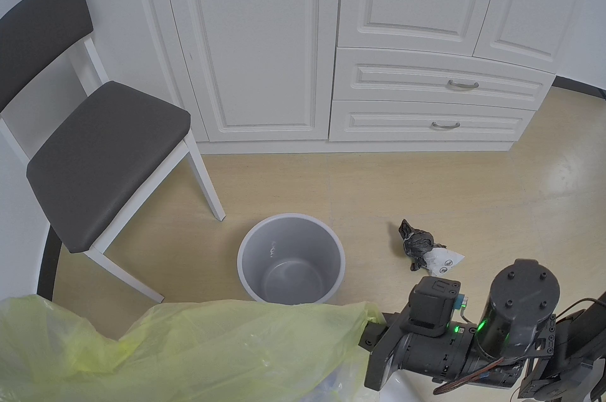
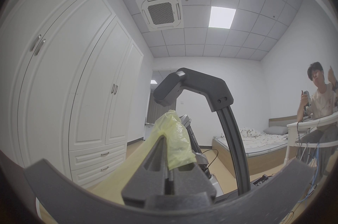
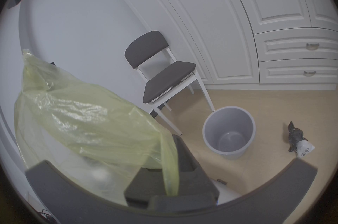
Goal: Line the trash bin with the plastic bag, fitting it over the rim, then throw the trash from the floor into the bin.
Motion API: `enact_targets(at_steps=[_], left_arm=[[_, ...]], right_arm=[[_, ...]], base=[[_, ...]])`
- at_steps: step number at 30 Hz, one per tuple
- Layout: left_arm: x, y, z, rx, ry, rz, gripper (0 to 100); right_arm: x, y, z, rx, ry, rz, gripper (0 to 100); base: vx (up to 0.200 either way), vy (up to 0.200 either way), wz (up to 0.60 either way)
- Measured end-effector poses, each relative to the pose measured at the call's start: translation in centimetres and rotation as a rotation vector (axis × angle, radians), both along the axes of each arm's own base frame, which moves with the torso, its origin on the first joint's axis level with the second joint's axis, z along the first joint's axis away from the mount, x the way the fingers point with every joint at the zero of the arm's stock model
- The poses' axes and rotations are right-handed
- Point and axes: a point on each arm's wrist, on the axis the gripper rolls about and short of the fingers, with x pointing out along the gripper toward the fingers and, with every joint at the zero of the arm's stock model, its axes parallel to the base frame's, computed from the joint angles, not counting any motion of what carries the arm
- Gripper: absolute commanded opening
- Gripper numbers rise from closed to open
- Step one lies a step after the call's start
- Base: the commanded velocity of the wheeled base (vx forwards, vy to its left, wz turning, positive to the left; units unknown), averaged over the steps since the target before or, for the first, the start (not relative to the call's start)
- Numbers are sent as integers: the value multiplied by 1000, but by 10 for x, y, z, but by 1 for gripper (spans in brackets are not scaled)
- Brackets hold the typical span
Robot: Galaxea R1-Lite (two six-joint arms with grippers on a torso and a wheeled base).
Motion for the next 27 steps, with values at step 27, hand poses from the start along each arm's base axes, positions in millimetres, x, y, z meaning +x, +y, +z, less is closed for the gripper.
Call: enact_targets(at_steps=[27], left_arm=[[90, -46, 11, -42, 423, 575, 0]], right_arm=[[29, -40, 108, 153, -173, -528, 0]], base=[[0, 0, 0]])
